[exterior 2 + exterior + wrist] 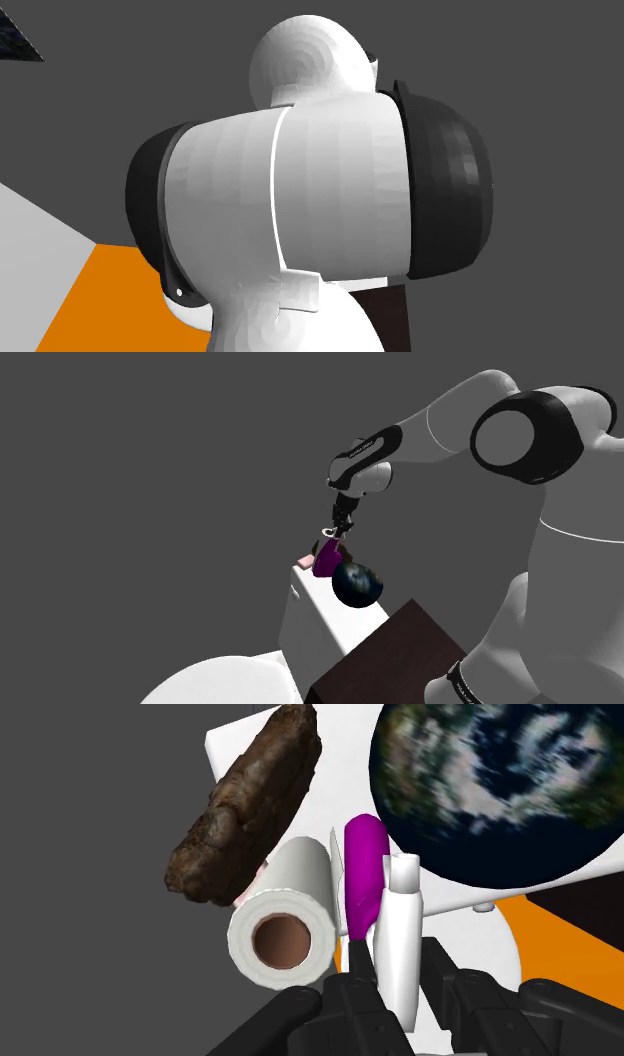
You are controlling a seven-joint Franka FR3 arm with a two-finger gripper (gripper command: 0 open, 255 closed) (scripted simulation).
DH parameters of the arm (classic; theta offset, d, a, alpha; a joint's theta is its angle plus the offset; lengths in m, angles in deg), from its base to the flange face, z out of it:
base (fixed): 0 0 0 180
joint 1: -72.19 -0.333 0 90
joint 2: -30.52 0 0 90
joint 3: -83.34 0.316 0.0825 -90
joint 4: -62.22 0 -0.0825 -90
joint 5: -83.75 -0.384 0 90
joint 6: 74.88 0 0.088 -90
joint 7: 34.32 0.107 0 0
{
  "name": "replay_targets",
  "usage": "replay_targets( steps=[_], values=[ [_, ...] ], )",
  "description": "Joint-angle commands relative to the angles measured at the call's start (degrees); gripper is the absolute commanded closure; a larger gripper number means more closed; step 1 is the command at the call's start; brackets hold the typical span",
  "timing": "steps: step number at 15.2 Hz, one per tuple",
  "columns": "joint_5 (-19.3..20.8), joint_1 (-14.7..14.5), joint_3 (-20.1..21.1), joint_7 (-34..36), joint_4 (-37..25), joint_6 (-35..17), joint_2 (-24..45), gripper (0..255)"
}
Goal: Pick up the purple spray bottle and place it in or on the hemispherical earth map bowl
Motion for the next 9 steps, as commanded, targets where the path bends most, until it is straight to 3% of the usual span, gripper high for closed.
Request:
replay_targets(
  steps=[1, 9],
  values=[
    [1.03, -0.5, -0.56, 0.75, -0.15, 1.11, -1.17, 255],
    [4.85, -1.94, -2.36, 3.35, -1.61, 5.94, -5.45, 255]
  ],
)
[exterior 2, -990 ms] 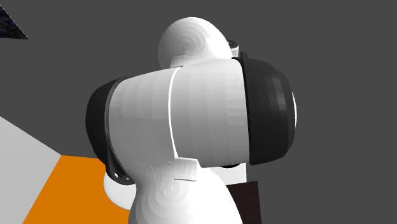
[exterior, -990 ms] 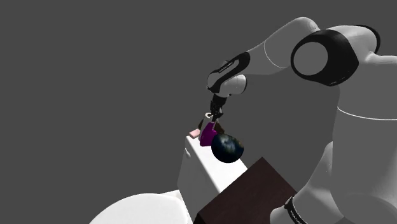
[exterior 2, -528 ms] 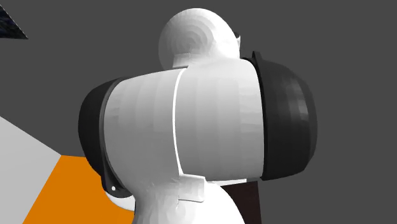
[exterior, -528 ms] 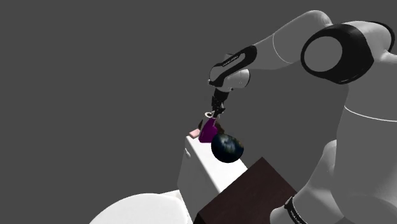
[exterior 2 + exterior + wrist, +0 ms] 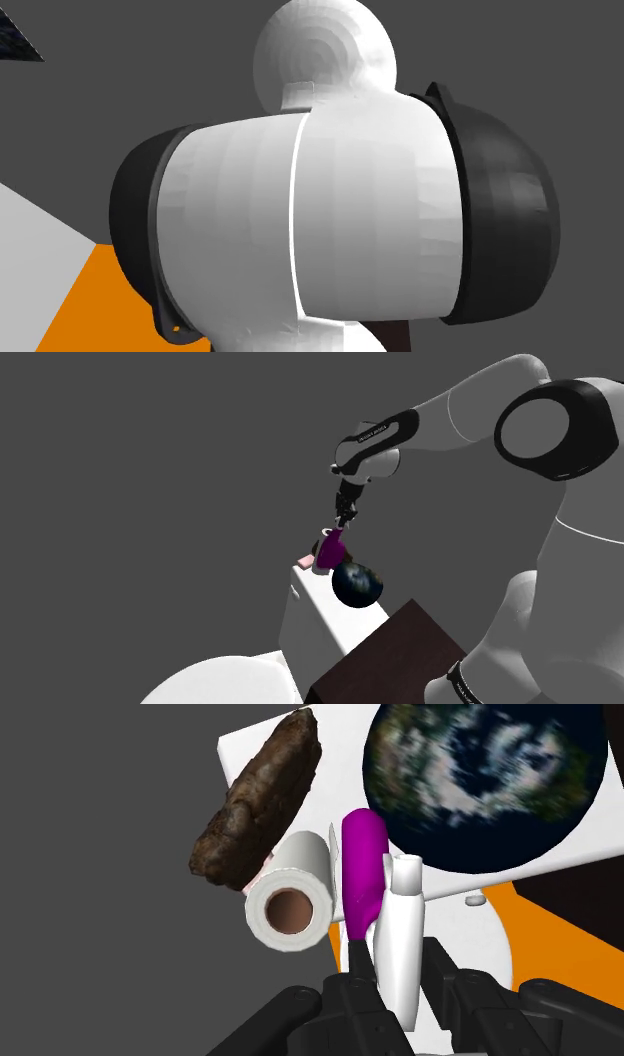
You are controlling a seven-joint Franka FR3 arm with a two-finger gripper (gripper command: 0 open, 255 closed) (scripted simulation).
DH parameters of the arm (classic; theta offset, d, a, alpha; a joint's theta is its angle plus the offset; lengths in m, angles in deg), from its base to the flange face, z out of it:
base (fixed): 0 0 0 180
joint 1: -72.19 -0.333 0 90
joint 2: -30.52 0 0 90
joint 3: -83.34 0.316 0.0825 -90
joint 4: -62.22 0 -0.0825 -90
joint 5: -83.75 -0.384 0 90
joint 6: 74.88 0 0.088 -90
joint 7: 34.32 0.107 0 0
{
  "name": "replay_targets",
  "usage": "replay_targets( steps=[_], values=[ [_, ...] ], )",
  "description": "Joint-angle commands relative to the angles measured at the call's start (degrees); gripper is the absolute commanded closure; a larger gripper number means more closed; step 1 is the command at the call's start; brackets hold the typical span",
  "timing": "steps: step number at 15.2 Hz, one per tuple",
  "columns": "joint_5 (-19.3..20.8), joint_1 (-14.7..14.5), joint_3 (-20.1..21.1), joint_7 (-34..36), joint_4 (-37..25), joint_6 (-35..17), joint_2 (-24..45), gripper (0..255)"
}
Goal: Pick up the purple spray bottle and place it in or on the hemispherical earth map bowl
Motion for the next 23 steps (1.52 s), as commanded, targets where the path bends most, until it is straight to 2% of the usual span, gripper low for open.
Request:
replay_targets(
  steps=[1, 22, 23],
  values=[
    [0.91, -0.32, -0.38, 0.61, -0.4, 1.21, -1.03, 255],
    [7.72, -2.11, -2.17, 5.39, -8.56, 15.41, -9.02, 255],
    [9.43, -2.49, -2.43, 6.13, -7.16, 15.91, -11.51, 255]
  ],
)
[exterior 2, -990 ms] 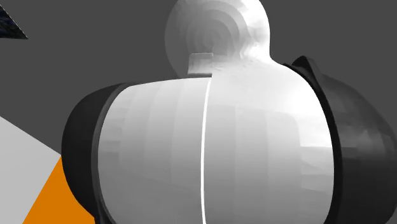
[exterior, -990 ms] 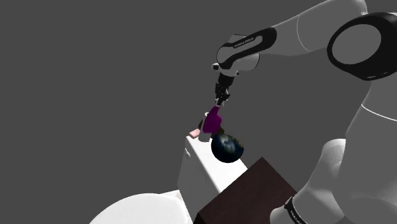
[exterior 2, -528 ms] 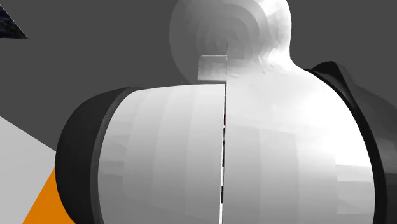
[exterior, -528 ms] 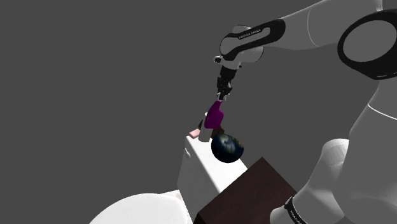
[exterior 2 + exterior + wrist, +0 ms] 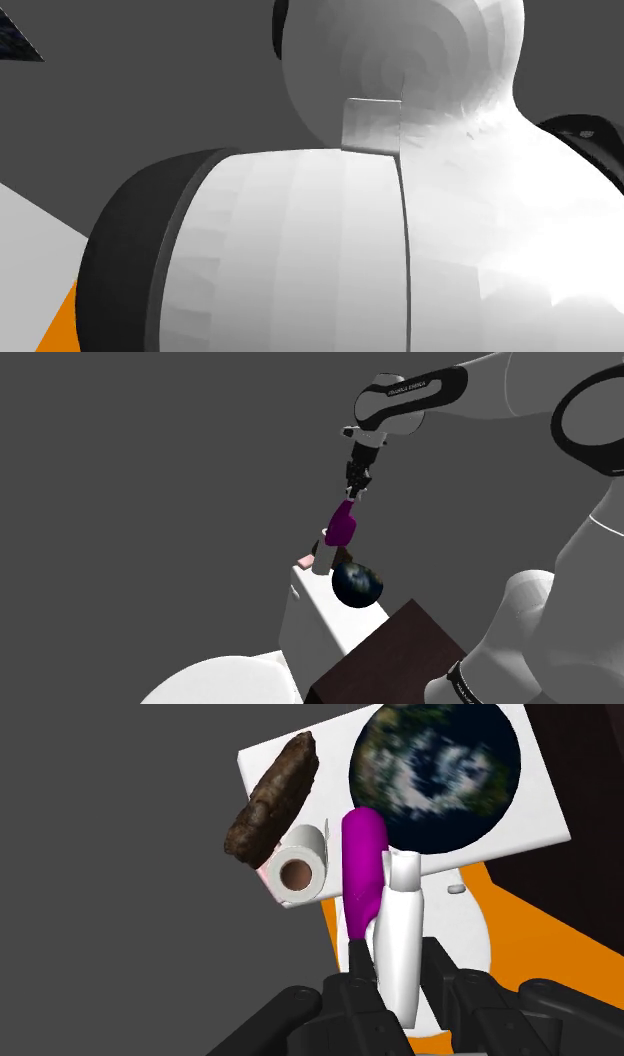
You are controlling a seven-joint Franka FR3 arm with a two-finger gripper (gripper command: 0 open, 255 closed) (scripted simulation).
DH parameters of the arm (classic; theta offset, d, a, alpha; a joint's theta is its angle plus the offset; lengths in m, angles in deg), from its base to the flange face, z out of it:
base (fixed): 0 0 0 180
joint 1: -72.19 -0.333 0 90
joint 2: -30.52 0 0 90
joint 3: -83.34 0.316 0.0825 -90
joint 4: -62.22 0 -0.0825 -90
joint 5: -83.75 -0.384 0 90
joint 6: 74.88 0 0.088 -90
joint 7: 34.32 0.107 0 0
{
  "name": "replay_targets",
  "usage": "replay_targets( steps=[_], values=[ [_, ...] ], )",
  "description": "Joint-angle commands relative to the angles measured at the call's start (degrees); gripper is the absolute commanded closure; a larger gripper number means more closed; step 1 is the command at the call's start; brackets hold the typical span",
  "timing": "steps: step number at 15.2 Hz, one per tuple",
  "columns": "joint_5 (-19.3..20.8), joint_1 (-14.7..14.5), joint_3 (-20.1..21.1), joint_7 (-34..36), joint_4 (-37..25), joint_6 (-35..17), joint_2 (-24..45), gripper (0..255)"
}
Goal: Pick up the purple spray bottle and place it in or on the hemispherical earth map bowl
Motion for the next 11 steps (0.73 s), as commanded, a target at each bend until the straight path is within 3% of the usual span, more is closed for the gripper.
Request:
replay_targets(
  steps=[1, 6, 11],
  values=[
    [2.75, -0.59, -0.25, 1.4, 1.72, 1.24, -3.92, 255],
    [10.81, -0.29, 0.67, 5.21, 6.93, 5.67, -16.14, 255],
    [16.54, 2.07, 3.4, 7.65, 10.09, 12.02, -27.02, 255]
  ],
)
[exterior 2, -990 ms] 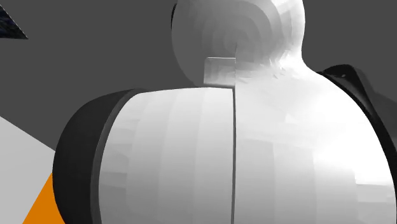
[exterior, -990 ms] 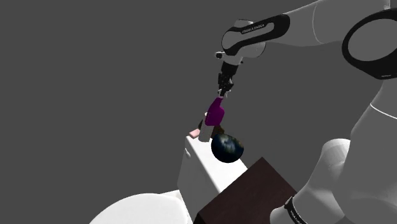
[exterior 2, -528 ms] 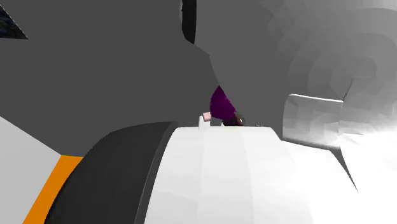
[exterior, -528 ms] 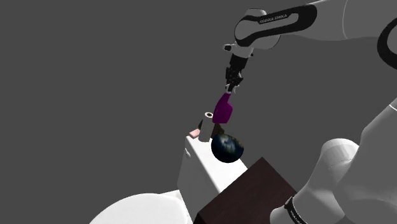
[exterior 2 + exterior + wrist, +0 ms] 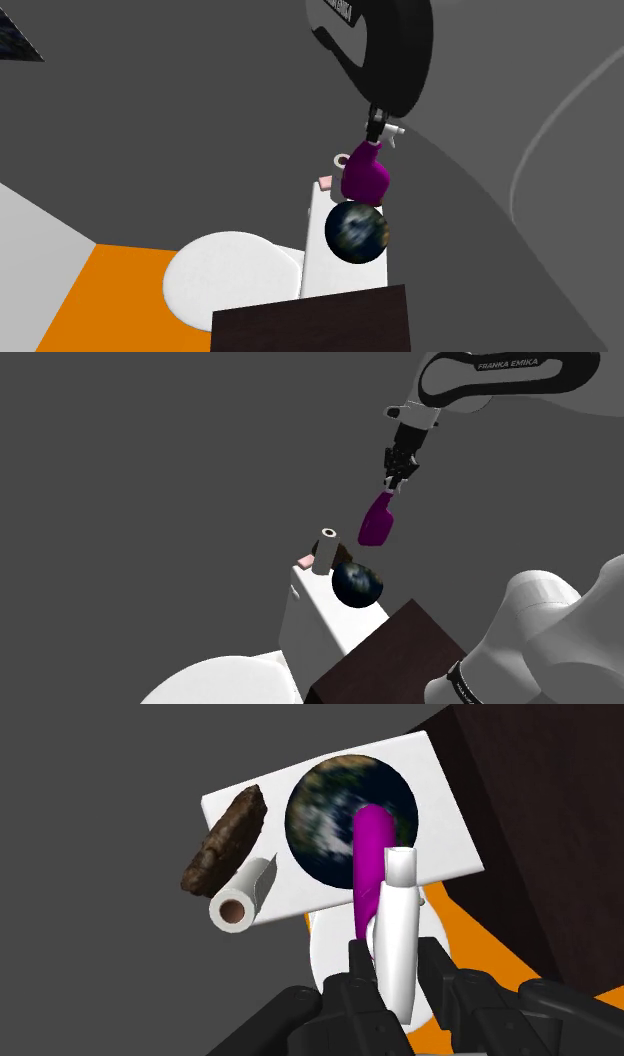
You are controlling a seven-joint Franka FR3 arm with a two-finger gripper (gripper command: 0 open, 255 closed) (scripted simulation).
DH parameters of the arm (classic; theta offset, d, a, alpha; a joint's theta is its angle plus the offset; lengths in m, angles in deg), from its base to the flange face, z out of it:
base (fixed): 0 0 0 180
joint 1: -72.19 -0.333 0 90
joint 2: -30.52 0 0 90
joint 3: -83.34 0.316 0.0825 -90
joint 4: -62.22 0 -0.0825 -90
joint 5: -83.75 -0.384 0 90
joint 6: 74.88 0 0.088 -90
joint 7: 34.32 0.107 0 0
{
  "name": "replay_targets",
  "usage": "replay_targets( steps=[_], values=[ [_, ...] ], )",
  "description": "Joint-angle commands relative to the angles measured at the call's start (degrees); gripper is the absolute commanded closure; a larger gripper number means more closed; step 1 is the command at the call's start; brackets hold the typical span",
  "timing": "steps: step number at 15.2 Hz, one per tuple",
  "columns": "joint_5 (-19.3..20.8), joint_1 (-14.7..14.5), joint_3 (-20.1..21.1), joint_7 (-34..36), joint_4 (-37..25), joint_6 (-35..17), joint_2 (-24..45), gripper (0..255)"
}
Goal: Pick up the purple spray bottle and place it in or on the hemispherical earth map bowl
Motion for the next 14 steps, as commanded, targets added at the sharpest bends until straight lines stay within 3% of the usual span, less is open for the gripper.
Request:
replay_targets(
  steps=[1, 14],
  values=[
    [1.85, 1.03, 1.16, 0.67, 0.82, 2.78, -3.96, 255],
    [2.47, 2.53, 0.36, 0.41, 9.43, -6.04, -3.62, 255]
  ],
)
